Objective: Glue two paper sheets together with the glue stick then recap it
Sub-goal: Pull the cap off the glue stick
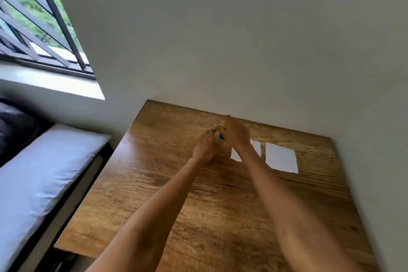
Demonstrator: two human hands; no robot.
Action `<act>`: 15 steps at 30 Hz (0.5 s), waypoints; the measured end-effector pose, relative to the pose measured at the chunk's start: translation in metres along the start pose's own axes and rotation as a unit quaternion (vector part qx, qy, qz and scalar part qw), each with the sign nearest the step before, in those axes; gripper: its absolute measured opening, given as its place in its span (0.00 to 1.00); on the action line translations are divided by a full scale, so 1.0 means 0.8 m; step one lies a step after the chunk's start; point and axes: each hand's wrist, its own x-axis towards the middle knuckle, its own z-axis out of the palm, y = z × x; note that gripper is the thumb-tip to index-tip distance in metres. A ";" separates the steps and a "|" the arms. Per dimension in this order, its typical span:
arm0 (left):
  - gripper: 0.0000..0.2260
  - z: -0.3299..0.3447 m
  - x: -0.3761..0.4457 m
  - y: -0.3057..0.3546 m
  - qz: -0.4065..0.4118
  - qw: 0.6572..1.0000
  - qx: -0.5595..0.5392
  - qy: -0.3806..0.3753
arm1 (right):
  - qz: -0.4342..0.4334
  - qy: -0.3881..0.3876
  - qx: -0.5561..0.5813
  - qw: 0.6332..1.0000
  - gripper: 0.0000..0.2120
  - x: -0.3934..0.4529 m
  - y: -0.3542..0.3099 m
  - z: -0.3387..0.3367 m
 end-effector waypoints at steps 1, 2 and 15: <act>0.21 0.001 0.005 0.004 -0.013 0.999 -0.032 0.011 | -0.005 -0.018 -0.015 1.000 0.12 0.007 0.001 -0.003; 0.20 0.002 0.010 0.006 -0.029 0.997 -0.066 0.020 | -0.014 -0.029 -0.026 0.999 0.11 0.012 0.002 -0.004; 0.01 -0.054 0.038 -0.047 0.068 0.976 -0.199 0.047 | -0.196 -0.215 0.014 0.957 0.12 0.072 -0.033 -0.042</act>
